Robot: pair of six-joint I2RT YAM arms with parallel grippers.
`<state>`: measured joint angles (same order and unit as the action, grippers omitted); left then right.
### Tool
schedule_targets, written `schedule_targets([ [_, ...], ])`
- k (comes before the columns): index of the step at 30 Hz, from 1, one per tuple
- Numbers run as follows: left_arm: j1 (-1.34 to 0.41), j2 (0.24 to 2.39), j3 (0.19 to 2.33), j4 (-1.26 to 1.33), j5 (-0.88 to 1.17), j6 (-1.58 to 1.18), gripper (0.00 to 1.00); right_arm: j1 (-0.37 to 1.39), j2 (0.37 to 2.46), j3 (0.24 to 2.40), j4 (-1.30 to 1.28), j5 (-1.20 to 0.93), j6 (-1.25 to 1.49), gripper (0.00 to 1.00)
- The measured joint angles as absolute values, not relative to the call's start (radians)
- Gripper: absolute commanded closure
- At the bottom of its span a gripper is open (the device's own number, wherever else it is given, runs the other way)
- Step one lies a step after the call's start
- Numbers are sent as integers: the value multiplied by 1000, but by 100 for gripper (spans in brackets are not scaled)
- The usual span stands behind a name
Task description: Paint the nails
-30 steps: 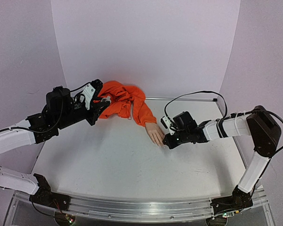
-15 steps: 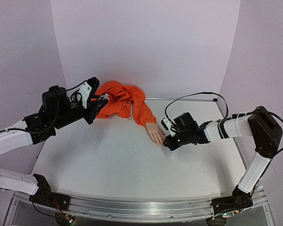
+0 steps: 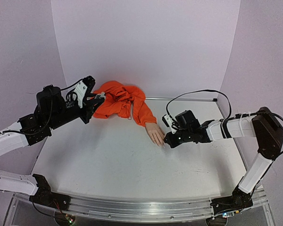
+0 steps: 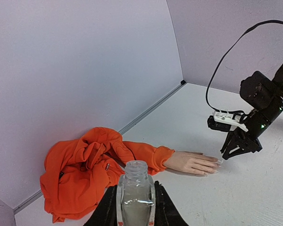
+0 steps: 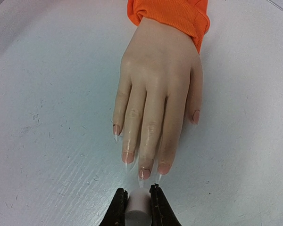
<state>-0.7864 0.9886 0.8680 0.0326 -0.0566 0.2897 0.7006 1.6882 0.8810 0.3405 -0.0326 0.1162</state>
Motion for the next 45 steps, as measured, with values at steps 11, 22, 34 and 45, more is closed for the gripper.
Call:
schedule_targets([
  [11,-786,990,856,25,-64,319,100,701,1714,894,349,-32,116,100],
  [22,-786,1003,854,26,-63,323,100,701,1744,912,366,-29,115,100],
  [34,-786,1005,848,26,-63,323,100,701,1749,911,364,-14,116,100],
  [45,-786,1011,848,26,-63,323,100,701,1749,909,359,-12,120,100],
])
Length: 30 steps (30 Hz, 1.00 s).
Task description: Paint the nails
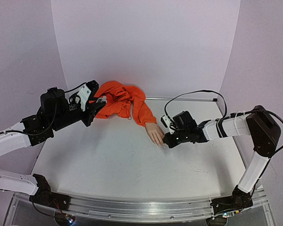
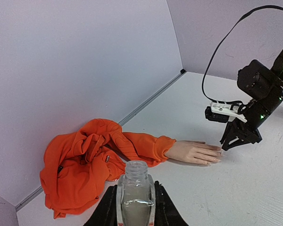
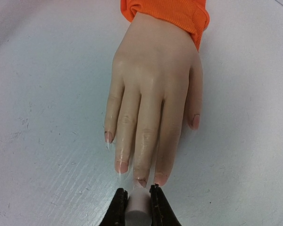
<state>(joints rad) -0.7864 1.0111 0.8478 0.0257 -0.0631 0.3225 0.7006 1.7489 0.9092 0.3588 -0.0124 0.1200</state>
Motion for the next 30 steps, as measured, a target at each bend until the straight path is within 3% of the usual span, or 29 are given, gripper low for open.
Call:
schedule_targets([
  [30,-786,1011,841,26,-63,322,100,701,1695,875,329,-13,142,100],
])
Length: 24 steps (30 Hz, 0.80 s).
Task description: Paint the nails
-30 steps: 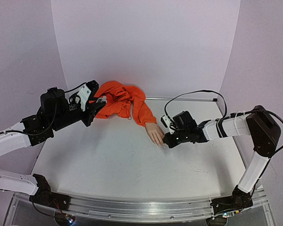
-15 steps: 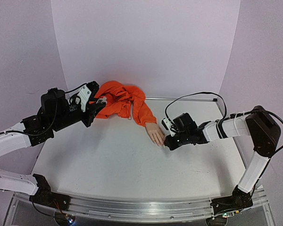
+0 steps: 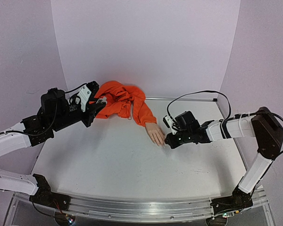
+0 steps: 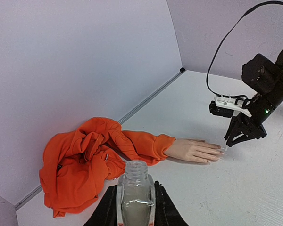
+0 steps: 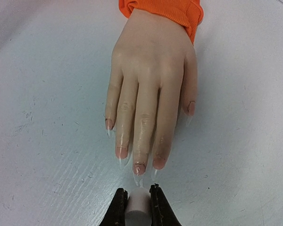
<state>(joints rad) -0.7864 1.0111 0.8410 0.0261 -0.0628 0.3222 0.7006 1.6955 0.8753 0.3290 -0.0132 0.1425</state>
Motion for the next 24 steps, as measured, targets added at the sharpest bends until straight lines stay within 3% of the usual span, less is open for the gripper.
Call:
schedule_targets([
  [24,-786,1011,841,26,-63,323,100,701,1755,905,357,-12,123,100],
])
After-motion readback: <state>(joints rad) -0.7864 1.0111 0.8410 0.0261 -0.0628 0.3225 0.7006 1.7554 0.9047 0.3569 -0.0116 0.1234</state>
